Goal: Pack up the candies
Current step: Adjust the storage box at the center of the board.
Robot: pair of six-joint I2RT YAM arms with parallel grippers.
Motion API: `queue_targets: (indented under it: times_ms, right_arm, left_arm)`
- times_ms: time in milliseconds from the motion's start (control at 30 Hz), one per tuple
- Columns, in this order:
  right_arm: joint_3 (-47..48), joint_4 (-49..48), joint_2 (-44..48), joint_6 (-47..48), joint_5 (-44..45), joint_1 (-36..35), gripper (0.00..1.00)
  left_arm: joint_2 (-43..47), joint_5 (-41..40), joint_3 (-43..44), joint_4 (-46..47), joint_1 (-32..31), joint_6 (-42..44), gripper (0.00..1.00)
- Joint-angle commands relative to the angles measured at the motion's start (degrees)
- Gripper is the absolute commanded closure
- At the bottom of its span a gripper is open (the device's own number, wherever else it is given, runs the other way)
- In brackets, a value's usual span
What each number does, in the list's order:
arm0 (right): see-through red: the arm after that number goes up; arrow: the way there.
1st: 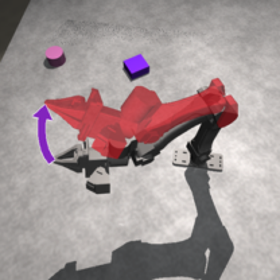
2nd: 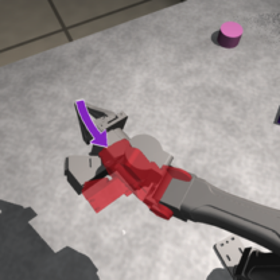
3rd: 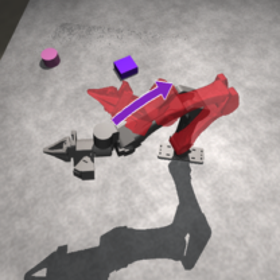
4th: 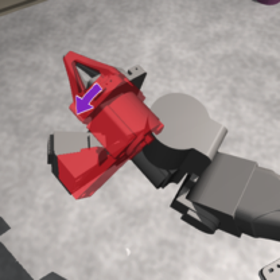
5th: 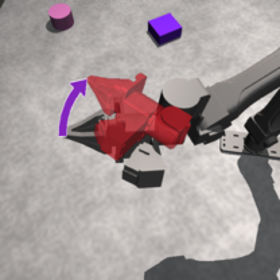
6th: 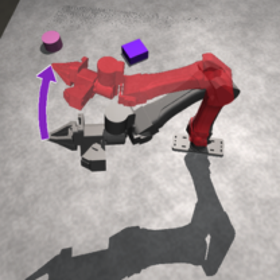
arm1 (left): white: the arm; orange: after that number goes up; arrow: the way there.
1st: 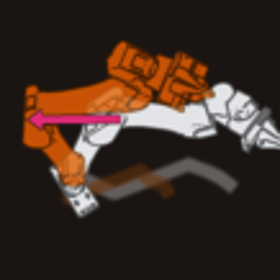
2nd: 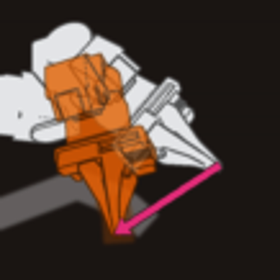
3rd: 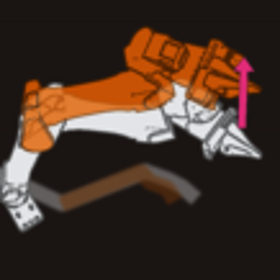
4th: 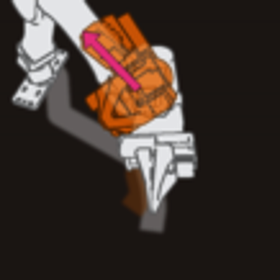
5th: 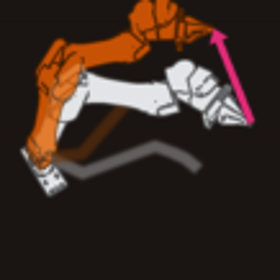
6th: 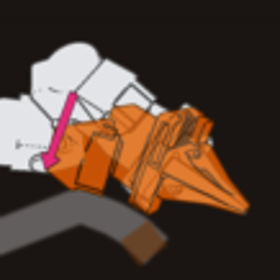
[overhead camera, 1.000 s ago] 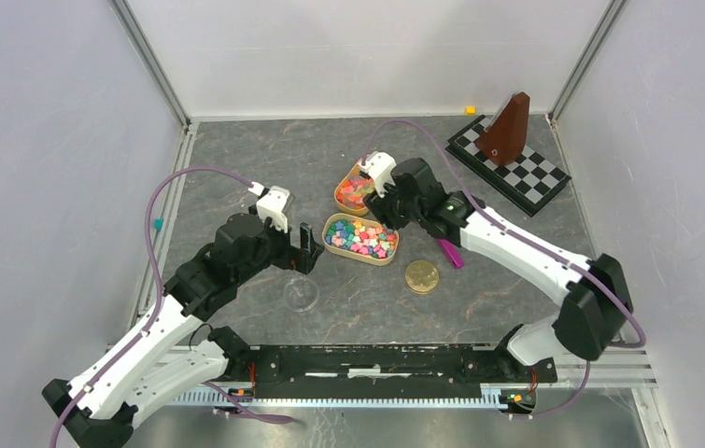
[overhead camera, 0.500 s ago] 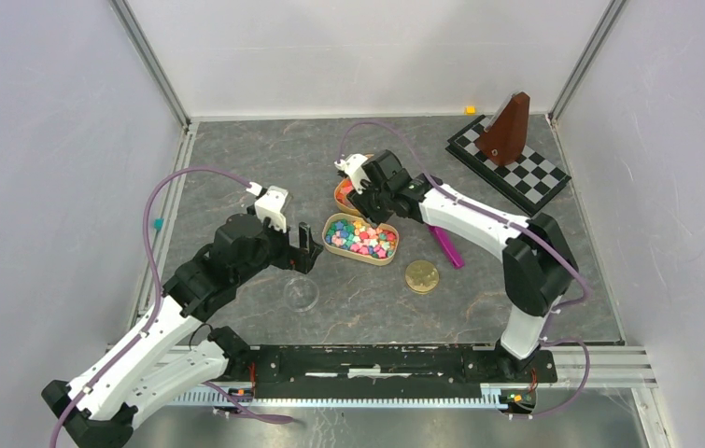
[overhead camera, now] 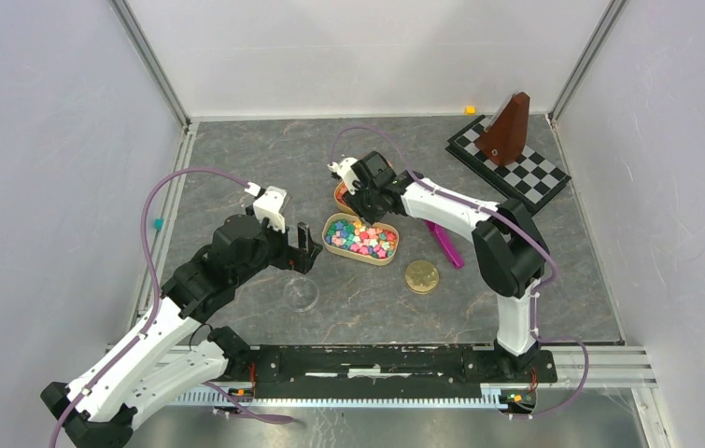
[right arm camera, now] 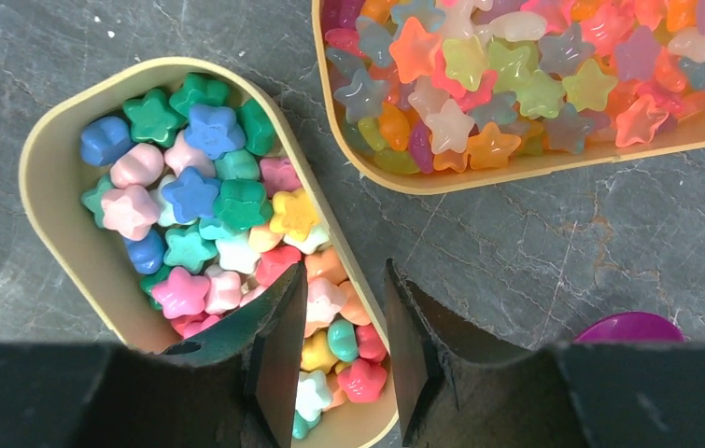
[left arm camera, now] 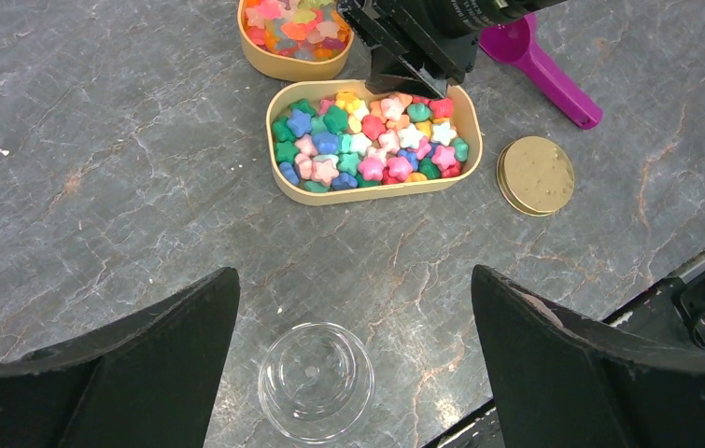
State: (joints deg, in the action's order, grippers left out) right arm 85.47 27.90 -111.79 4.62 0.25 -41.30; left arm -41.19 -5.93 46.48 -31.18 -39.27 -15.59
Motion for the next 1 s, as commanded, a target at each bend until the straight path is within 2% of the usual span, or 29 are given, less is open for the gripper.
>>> queue_targets:
  times_ms: [0, 433, 500, 733, 967]
  right_arm:
    - [2.76, -0.34, -1.73, 0.47, 0.93, 0.63, 0.58]
    - [3.12, -0.7, -5.08, 0.47, -0.11, 1.18, 0.68]
    - [3.12, -0.74, -5.1, 0.47, -0.83, 1.15, 0.72]
    - [1.78, -0.62, -3.5, 0.65, -3.0, 1.19, 1.0]
    - [-4.04, -1.68, 1.73, 0.56, -3.39, 1.18, 1.0]
  left_arm:
    - [0.37, -0.72, -0.33, 0.55, -0.15, -2.6, 0.0]
    - [0.07, -0.9, -0.22, 0.55, -0.11, -2.5, 0.0]
    - [-0.1, -1.09, -0.16, 0.5, -0.12, -2.42, 0.0]
    - [-0.65, -1.23, 0.05, 0.11, -0.16, -2.42, 0.0]
    - [-0.37, -1.58, 0.06, 0.07, -0.13, -2.42, 0.0]
